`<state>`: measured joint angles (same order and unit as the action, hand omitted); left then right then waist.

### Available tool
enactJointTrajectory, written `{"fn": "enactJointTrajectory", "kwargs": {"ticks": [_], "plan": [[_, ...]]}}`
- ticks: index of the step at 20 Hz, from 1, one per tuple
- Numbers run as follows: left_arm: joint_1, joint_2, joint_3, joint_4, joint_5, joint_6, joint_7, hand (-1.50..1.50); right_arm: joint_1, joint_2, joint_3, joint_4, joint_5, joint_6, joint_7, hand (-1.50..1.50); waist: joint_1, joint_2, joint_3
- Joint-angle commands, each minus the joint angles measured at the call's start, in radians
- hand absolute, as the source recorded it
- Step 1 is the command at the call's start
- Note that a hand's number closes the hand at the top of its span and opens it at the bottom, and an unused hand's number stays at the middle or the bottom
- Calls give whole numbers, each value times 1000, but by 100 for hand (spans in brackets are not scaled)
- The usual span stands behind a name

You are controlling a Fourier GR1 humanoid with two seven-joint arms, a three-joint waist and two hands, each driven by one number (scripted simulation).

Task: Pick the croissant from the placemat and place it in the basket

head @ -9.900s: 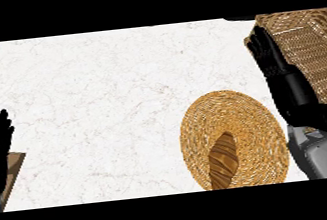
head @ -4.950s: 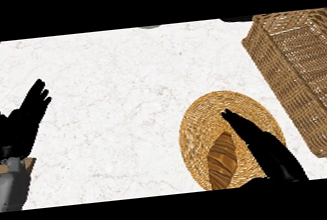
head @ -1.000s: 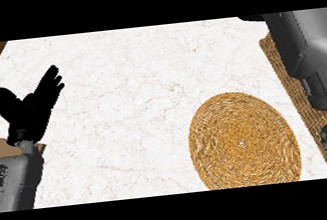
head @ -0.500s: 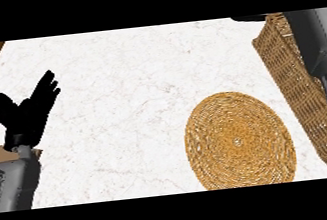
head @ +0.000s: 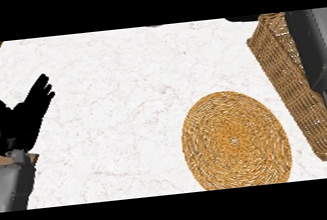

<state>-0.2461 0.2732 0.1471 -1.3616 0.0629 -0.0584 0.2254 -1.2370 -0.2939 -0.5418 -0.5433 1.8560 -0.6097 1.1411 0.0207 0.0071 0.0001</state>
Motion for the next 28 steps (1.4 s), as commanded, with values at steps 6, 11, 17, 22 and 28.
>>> {"fn": "enactJointTrajectory", "kwargs": {"ticks": [6, 11, 17, 22, 28], "plan": [[28, -31, -17, -26, -15, 23, -1, 0, 149, 8, -91, -143, 46, -165, 224, -150, -15, -6, 0], [49, -37, -34, -65, -31, 25, -6, 0, 183, -12, -141, -116, 27, -165, 124, -150, -1, -3, 1], [31, -12, 1, -9, -1, -12, -14, 0, 190, 1, -147, -170, -19, -272, 26, -150, -11, -3, 0], [48, 1, 20, -13, -3, 1, -6, 0, 229, 67, -197, -379, 38, -382, 105, -150, -28, -13, -1], [87, -19, 15, -22, -5, 6, -23, 0, 296, 186, -258, -675, 2, -391, 53, -150, -56, -27, -2]]}}
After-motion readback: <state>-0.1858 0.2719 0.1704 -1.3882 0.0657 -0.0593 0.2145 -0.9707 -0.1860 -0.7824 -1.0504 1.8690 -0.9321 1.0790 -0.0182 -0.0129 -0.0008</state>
